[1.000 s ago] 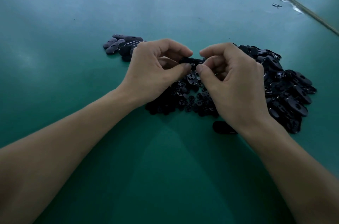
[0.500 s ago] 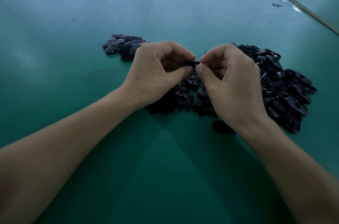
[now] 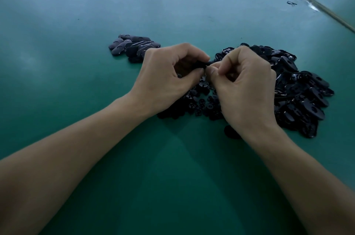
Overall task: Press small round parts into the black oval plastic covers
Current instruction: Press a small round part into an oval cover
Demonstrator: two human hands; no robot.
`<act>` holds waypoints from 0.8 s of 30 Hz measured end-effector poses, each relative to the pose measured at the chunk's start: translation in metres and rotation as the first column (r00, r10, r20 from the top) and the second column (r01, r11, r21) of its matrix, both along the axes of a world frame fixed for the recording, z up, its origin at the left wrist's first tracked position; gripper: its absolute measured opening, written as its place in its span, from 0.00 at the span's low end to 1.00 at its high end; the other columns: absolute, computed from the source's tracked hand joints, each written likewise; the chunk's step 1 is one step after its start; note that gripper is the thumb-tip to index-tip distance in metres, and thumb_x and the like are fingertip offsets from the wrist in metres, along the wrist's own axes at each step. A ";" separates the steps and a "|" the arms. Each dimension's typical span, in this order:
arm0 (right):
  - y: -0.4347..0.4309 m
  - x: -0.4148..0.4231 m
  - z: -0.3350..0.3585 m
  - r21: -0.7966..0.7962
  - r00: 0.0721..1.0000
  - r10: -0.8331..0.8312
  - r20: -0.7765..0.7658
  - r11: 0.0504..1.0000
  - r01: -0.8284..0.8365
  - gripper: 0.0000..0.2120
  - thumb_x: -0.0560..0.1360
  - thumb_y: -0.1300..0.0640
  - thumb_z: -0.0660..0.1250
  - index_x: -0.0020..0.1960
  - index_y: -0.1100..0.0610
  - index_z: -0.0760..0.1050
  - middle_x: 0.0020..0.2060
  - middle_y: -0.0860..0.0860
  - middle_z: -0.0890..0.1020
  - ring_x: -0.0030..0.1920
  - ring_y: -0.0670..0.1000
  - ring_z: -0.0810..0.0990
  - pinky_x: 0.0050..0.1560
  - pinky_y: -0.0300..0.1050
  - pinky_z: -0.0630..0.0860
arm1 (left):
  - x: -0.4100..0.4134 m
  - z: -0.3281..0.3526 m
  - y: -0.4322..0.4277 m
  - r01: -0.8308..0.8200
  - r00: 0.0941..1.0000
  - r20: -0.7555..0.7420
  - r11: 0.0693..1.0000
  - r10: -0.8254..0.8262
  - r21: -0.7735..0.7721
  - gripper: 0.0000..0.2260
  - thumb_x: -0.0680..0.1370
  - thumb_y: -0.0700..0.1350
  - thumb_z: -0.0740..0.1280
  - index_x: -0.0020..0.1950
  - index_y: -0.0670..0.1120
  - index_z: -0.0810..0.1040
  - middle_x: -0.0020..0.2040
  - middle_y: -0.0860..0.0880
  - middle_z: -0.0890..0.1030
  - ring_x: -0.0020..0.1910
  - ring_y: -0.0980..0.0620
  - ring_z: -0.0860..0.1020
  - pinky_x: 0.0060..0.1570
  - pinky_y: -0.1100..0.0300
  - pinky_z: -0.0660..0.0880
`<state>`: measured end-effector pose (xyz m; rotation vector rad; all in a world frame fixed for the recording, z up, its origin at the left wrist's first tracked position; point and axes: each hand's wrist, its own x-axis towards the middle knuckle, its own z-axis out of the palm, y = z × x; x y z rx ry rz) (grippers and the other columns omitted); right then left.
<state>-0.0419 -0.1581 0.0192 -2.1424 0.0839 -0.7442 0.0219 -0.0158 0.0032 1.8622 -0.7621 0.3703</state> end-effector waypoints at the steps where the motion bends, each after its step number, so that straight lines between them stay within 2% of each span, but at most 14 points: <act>1: 0.000 0.000 -0.001 -0.001 1.000 0.011 0.000 1.000 -0.011 0.15 0.74 0.61 0.72 0.36 0.49 0.70 0.35 0.46 0.83 0.39 0.49 0.83 0.42 0.51 0.79 | 0.001 0.000 0.000 -0.010 1.000 0.011 1.000 0.010 0.011 0.09 0.74 0.37 0.74 0.52 0.45 0.84 0.45 0.52 0.86 0.45 0.57 0.84 0.50 0.57 0.81; 4: 0.001 0.001 0.000 -0.033 1.000 0.030 0.003 0.999 -0.030 0.15 0.74 0.63 0.71 0.36 0.47 0.71 0.35 0.46 0.83 0.37 0.48 0.82 0.41 0.50 0.78 | 0.002 0.000 0.001 -0.035 0.999 0.024 0.999 0.035 0.015 0.07 0.74 0.40 0.75 0.52 0.45 0.84 0.45 0.51 0.86 0.44 0.56 0.84 0.49 0.56 0.81; 9: 0.001 0.001 0.001 -0.028 0.998 0.064 0.021 0.998 -0.063 0.14 0.73 0.62 0.71 0.37 0.46 0.72 0.34 0.44 0.83 0.34 0.46 0.81 0.38 0.48 0.79 | 0.001 0.001 0.001 -0.066 0.995 0.069 0.998 0.066 0.011 0.09 0.73 0.40 0.74 0.51 0.50 0.83 0.43 0.55 0.84 0.41 0.59 0.83 0.47 0.63 0.79; 13: 0.001 0.001 0.001 -0.006 0.995 0.088 0.045 0.996 -0.088 0.14 0.73 0.62 0.72 0.39 0.45 0.73 0.35 0.43 0.83 0.36 0.44 0.82 0.39 0.43 0.80 | 0.003 0.001 0.001 -0.055 0.998 0.002 0.997 0.055 -0.057 0.10 0.73 0.38 0.74 0.48 0.52 0.80 0.42 0.59 0.83 0.40 0.62 0.82 0.45 0.67 0.76; 16: -0.004 0.003 0.000 -0.005 0.995 0.096 0.030 0.995 -0.096 0.08 0.74 0.61 0.72 0.47 0.49 0.78 0.40 0.42 0.82 0.41 0.40 0.82 0.45 0.34 0.78 | 0.004 0.001 0.000 -0.021 0.998 -0.058 0.995 0.016 -0.096 0.10 0.73 0.37 0.75 0.47 0.50 0.80 0.41 0.54 0.84 0.39 0.59 0.82 0.45 0.64 0.78; 19: -0.009 0.005 -0.001 -0.036 0.992 0.122 -0.036 0.992 -0.123 0.11 0.75 0.59 0.72 0.57 0.52 0.82 0.46 0.44 0.84 0.45 0.39 0.82 0.50 0.34 0.78 | 0.003 0.002 0.001 0.042 0.992 -0.116 0.991 -0.057 -0.125 0.10 0.73 0.34 0.75 0.48 0.48 0.80 0.40 0.54 0.83 0.38 0.61 0.81 0.43 0.67 0.78; 22: -0.012 0.007 -0.001 0.023 0.987 0.159 -0.036 0.987 -0.158 0.08 0.75 0.61 0.72 0.53 0.52 0.84 0.43 0.41 0.85 0.44 0.40 0.83 0.51 0.40 0.80 | 0.005 0.003 0.003 0.089 0.979 -0.171 0.985 -0.114 -0.151 0.13 0.72 0.33 0.75 0.48 0.49 0.80 0.38 0.55 0.83 0.37 0.62 0.81 0.42 0.68 0.78; 24: -0.014 0.009 -0.002 0.057 0.983 0.179 -0.024 0.982 -0.178 0.07 0.75 0.61 0.73 0.50 0.51 0.83 0.41 0.41 0.84 0.43 0.41 0.84 0.49 0.39 0.80 | 0.006 0.003 0.004 0.105 0.973 -0.188 0.981 -0.134 -0.161 0.13 0.72 0.33 0.75 0.48 0.49 0.80 0.38 0.54 0.83 0.38 0.61 0.81 0.43 0.67 0.79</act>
